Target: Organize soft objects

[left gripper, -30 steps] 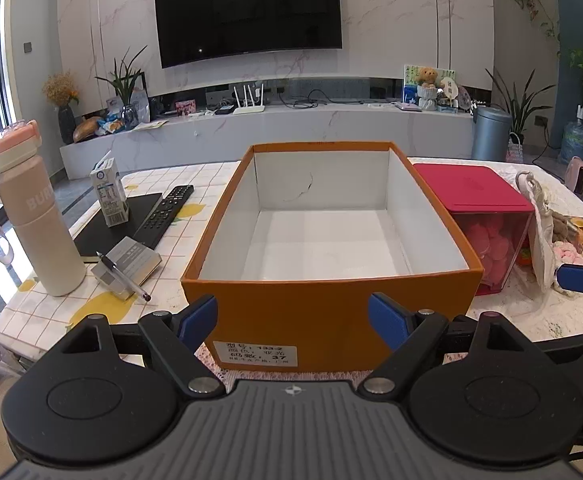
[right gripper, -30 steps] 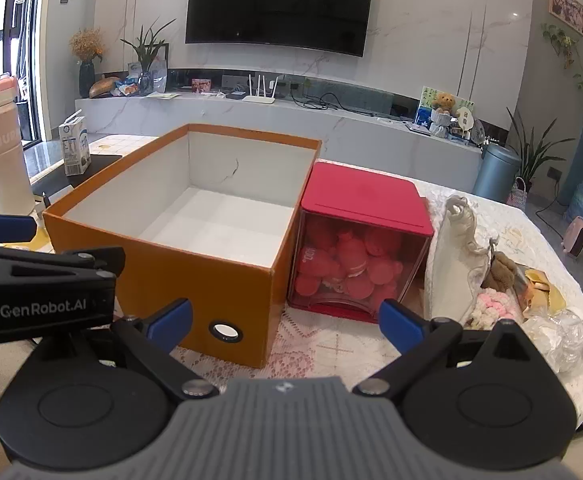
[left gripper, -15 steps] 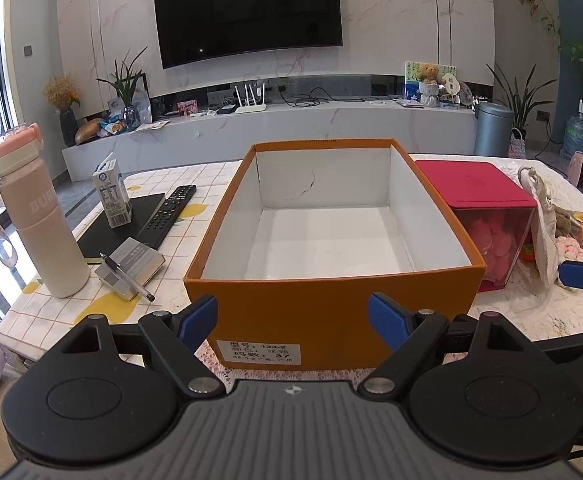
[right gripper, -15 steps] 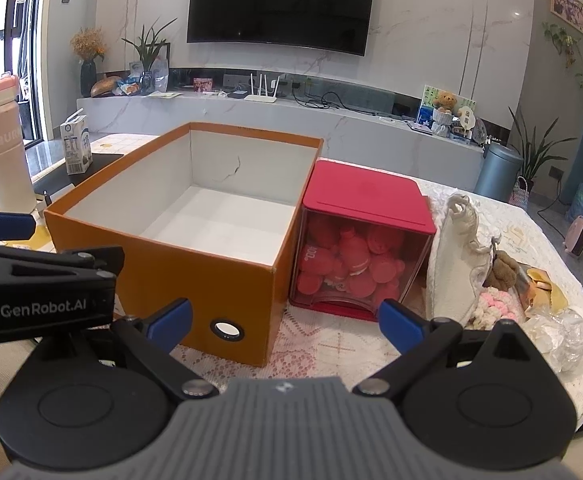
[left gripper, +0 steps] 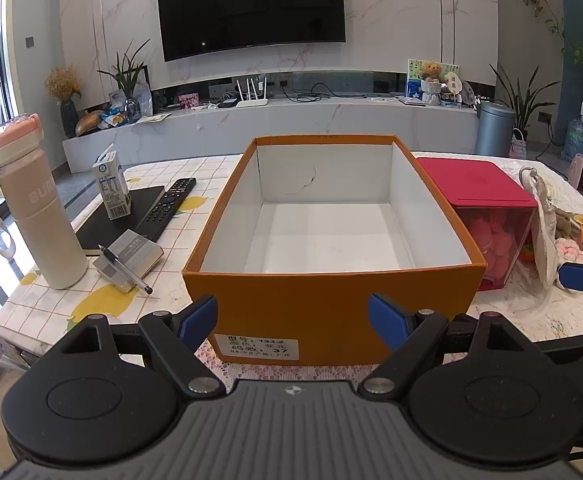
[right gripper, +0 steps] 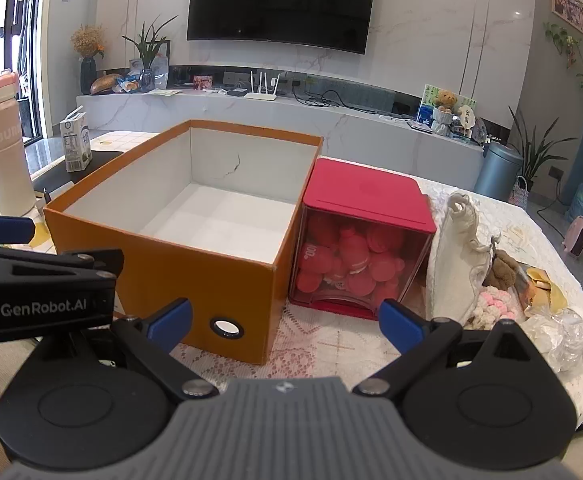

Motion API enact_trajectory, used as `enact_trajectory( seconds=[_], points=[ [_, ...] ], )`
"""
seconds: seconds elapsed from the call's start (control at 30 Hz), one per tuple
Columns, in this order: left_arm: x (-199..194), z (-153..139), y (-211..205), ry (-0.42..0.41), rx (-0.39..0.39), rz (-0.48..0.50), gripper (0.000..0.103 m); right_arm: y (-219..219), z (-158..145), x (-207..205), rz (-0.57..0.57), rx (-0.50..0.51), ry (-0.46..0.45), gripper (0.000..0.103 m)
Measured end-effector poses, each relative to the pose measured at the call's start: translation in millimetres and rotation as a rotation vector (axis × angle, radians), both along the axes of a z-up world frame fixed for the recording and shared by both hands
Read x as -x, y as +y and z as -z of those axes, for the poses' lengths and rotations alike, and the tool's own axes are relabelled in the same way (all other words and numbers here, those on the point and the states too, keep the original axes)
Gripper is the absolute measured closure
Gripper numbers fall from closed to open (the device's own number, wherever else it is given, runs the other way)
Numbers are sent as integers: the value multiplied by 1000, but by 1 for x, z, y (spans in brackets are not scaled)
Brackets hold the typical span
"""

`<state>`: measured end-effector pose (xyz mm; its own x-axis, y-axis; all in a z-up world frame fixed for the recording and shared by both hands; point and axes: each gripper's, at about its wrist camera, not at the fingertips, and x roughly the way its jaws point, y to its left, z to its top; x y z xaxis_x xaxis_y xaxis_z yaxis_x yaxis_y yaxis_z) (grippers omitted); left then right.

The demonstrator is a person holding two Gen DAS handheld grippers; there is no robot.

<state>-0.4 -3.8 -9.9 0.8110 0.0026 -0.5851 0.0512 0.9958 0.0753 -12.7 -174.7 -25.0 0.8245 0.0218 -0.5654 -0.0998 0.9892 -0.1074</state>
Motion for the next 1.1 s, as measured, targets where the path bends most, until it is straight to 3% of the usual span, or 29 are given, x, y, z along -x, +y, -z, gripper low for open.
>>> enact_trajectory(
  seconds=[0.5,0.73,0.9,1.1],
  points=[
    [2,-3,-8,0,-11,0,3,-2,-3,1,-5,42,-3,5],
    [-1,-17,-29,-39,-23,29,3,-19,-17,2,2,40,-30,5],
    [-8,-30,-45,-44,15,80,3,-44,-29,2,53,-22,-37,5],
    [-11,-44,-77,-68,16,182,3,-80,-44,5,118,-23,-45,3]
  ],
)
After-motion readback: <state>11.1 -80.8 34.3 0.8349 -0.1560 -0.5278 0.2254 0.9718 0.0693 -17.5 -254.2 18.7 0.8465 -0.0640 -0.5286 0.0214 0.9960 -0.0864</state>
